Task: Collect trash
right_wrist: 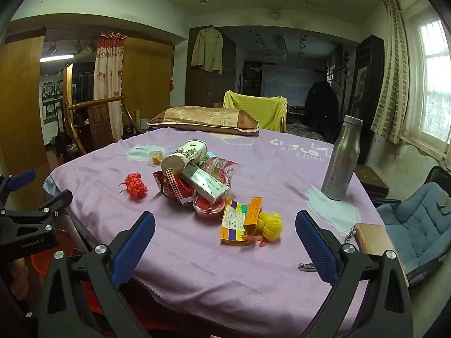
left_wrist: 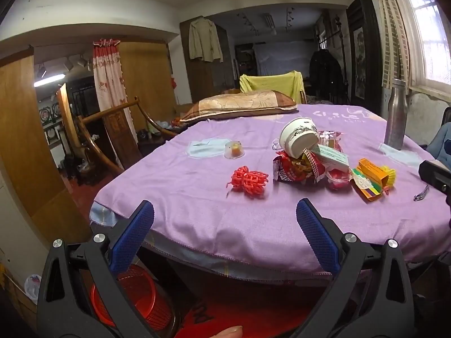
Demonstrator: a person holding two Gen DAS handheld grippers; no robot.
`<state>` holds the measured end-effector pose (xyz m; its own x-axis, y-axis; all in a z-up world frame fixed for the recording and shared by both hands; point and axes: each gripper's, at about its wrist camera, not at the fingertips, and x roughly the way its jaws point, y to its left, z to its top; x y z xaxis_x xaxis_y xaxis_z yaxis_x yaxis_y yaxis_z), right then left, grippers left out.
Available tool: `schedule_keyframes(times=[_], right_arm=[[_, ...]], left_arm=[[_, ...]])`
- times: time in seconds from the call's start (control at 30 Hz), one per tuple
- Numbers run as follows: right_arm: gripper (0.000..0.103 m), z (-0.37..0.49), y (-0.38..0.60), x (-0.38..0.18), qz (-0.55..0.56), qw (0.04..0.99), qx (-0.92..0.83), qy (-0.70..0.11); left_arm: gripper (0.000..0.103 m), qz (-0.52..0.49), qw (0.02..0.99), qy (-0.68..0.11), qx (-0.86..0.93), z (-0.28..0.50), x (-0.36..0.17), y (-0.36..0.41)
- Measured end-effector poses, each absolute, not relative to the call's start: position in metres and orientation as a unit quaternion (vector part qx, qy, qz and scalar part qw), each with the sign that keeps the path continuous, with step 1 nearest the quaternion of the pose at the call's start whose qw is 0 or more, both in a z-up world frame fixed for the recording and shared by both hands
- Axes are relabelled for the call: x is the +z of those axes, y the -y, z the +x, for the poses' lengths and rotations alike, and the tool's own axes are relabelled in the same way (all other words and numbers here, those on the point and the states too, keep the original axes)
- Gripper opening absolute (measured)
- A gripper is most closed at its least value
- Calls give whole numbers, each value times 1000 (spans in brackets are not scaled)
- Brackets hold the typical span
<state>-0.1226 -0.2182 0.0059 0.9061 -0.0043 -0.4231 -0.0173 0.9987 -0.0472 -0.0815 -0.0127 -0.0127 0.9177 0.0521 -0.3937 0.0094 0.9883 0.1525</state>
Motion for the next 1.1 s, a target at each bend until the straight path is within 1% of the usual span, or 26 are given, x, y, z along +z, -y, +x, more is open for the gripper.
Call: schedule_keyframes(times=[1.1], right_arm=[[98,-125,209,5,-30,975,14,-220]], left_arm=[[96,67,975,-213,14,-82,-14,3]])
